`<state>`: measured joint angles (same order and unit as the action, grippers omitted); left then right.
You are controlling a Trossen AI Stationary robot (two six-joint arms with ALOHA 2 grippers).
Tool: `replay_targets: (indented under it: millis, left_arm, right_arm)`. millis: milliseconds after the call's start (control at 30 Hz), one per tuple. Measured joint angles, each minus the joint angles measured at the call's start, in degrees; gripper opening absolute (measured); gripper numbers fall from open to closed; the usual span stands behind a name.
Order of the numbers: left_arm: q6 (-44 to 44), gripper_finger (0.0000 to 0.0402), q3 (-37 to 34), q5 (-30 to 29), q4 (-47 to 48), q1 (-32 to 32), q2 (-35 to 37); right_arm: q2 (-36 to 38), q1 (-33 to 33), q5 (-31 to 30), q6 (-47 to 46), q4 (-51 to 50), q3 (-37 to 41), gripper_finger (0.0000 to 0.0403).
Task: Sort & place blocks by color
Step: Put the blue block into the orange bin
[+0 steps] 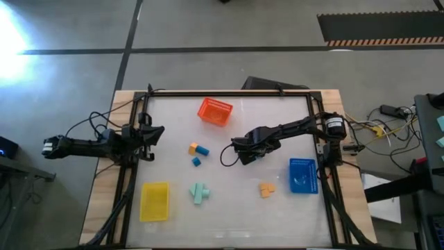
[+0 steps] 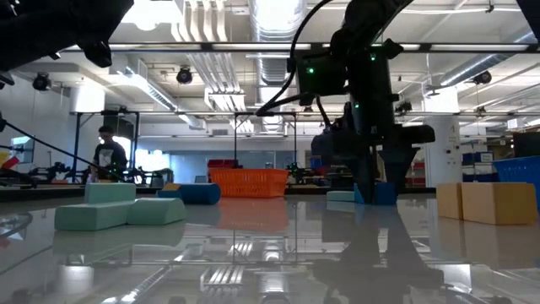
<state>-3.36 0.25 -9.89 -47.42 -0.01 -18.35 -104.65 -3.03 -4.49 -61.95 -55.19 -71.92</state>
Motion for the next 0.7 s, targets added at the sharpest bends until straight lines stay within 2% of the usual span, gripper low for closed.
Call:
replay_targets:
  millis: [267, 533, 700]
  left_arm:
    - [0.00, 0.0000, 0.00, 0.00, 0.00, 0.00, 0.00]
    - [0.00, 0.0000, 0.00, 0.00, 0.03, 0.00, 0.00]
    - [0.00, 0.0000, 0.00, 0.00, 0.13, 0.00, 0.00]
  right_arm:
    - [0.30, 0.00, 0.47, -0.31, 0.18, 0.02, 0.0123]
    - [0.36, -0.02, 4.62, 0.47, -0.64, -1.72, 0.0121]
    - [0.36, -0.02, 6.03, 3.26, -4.94, -7.03, 0.0127]
